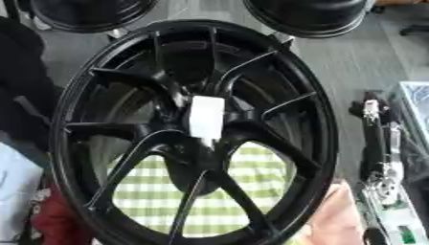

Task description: Pull the pin out of the wheel hub.

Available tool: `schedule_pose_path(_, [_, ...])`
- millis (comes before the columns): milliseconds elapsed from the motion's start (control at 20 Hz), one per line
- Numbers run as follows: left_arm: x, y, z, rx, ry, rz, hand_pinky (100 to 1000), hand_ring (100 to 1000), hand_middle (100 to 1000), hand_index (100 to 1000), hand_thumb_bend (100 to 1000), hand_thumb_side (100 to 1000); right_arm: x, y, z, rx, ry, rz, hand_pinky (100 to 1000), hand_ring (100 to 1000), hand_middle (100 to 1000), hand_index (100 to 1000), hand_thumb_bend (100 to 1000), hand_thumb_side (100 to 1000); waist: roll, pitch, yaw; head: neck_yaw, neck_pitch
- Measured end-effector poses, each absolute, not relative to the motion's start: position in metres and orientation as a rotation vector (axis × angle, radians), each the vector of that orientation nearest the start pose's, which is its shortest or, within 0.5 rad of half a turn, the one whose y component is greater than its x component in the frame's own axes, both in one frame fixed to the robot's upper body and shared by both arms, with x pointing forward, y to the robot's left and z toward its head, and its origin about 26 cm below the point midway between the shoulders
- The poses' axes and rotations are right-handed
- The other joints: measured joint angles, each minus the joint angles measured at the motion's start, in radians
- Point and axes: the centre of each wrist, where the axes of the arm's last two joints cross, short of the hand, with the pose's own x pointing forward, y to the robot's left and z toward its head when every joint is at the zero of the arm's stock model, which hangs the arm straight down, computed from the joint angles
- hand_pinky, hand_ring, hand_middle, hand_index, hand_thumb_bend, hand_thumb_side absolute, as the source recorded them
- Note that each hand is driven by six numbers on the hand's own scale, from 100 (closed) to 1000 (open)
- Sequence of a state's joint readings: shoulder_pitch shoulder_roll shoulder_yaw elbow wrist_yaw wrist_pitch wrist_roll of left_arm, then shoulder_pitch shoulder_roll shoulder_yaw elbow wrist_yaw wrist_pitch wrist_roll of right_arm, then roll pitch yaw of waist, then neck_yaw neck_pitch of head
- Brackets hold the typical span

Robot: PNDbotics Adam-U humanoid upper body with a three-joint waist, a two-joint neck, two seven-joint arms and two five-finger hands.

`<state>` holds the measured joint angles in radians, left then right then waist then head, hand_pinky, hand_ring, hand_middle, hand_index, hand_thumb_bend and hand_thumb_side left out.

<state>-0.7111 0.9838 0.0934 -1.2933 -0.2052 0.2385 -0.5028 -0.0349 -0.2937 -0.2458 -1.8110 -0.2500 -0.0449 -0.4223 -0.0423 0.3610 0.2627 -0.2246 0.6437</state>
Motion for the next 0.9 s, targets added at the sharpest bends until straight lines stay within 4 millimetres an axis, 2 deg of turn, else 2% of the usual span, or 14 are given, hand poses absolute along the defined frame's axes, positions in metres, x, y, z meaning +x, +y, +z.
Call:
schedule_pose_path(50, [0.36,0.463,0.326,0.836,-1.405,-0.761,797,851,848,947,528,791,0.272,-0.358,0.098,-0.47,-1.905,-0.483,1000,760,645,813,100,713,0.0,0.0,-0.001,0.002,-0.003])
schedule_pose_path(100, [0.359,0.468,0.317,0.847,-1.377,-0.743,786,846,842,945,485,799,0.272,-0.358,0.098,-0.47,-1.905,-0.483,1000,760,645,813,100,712,0.0,0.0,-0.002,0.004,-0.004])
schedule_pose_path(200, [0.354,0.474,0.301,0.863,-1.342,-0.715,769,839,833,935,384,820,0.272,-0.358,0.098,-0.469,-1.905,-0.483,1000,760,645,813,100,711,0.001,0.0,-0.008,0.007,-0.005])
schedule_pose_path(250, [0.351,0.477,0.295,0.868,-1.34,-0.701,745,826,818,923,276,843,0.272,-0.358,0.098,-0.469,-1.904,-0.482,1000,760,645,813,100,711,0.001,0.0,-0.012,0.01,-0.005])
schedule_pose_path(350, [0.343,0.478,0.285,0.876,-1.363,-0.679,711,799,787,892,124,787,0.272,-0.357,0.098,-0.465,-1.903,-0.478,1000,760,645,813,100,712,0.001,-0.001,-0.022,0.017,-0.005])
schedule_pose_path(400, [0.339,0.479,0.281,0.877,-1.385,-0.669,681,773,753,862,100,758,0.273,-0.357,0.098,-0.461,-1.902,-0.474,1000,760,645,813,100,712,0.002,-0.001,-0.026,0.022,-0.005])
schedule_pose_path(450, [0.334,0.479,0.277,0.878,-1.411,-0.658,653,750,722,838,100,756,0.273,-0.356,0.097,-0.457,-1.901,-0.47,1000,760,645,813,100,713,0.002,-0.001,-0.029,0.026,-0.005])
schedule_pose_path(500, [0.33,0.478,0.275,0.878,-1.444,-0.644,613,721,686,800,100,791,0.273,-0.355,0.097,-0.452,-1.901,-0.465,1000,760,645,813,100,713,0.002,-0.002,-0.033,0.03,-0.005])
schedule_pose_path(600, [0.323,0.474,0.28,0.877,-1.54,-0.597,578,695,659,764,100,784,0.273,-0.354,0.097,-0.445,-1.9,-0.458,1000,760,645,813,100,713,-0.001,-0.002,-0.035,0.036,-0.004])
schedule_pose_path(800, [0.313,0.459,0.29,0.854,-1.686,-0.495,555,687,653,750,100,783,0.274,-0.352,0.096,-0.434,-1.898,-0.456,1000,760,645,813,100,711,-0.005,-0.002,-0.037,0.04,-0.004])
schedule_pose_path(900, [0.308,0.45,0.296,0.839,-1.745,-0.439,562,713,686,777,115,794,0.274,-0.352,0.096,-0.432,-1.897,-0.458,1000,760,645,813,100,711,-0.012,-0.002,-0.041,0.045,-0.004])
